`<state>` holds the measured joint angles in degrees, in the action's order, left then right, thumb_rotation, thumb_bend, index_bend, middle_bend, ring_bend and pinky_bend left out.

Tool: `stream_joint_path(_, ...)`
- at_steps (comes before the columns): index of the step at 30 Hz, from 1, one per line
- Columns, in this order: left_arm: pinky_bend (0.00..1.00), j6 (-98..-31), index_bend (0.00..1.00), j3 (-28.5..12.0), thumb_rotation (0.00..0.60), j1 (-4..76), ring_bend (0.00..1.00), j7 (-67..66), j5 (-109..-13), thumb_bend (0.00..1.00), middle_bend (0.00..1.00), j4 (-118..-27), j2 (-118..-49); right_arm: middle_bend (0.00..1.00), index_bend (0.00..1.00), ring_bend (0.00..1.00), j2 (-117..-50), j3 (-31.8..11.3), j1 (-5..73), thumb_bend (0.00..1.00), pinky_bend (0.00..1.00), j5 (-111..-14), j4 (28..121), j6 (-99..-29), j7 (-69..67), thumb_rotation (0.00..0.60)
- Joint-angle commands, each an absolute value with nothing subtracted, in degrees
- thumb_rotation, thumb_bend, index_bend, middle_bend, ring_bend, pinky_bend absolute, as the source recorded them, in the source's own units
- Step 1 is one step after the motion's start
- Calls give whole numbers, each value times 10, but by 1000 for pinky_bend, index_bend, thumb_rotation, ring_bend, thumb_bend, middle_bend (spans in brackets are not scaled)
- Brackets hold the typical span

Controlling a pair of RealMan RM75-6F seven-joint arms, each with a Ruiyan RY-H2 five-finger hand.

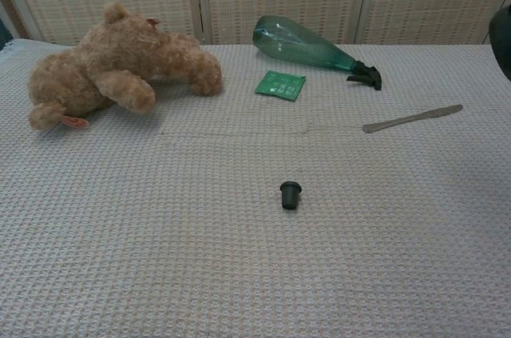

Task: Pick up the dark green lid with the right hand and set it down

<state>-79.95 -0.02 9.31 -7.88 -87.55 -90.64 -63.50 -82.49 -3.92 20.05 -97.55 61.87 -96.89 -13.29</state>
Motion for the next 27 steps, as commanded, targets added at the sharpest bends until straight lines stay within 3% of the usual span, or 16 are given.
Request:
stream_joint_path(1,312,-799,497,0,600,93,100,-80,-875,535,96,-906,-635,539,559,670,-816,-44,192,90,766,-912,693,-872,-34,600)
stream_joint_path(11,312,-800,496,-2,600,93,100,-81,-873,535,96,-907,-634,540,559,670,-758,-80,250,90,768,-697,859,-623,184,600)
stream_joint_path(21,312,-810,497,-3,600,89,100,-74,-877,535,96,-905,-633,540,560,664,-774,-102,318,90,768,-508,862,-515,298,600)
stream_joint_path(27,312,-808,495,-3,600,90,100,-75,-876,534,96,-905,-633,535,544,602,-788,-98,351,90,754,-431,834,-483,324,600)
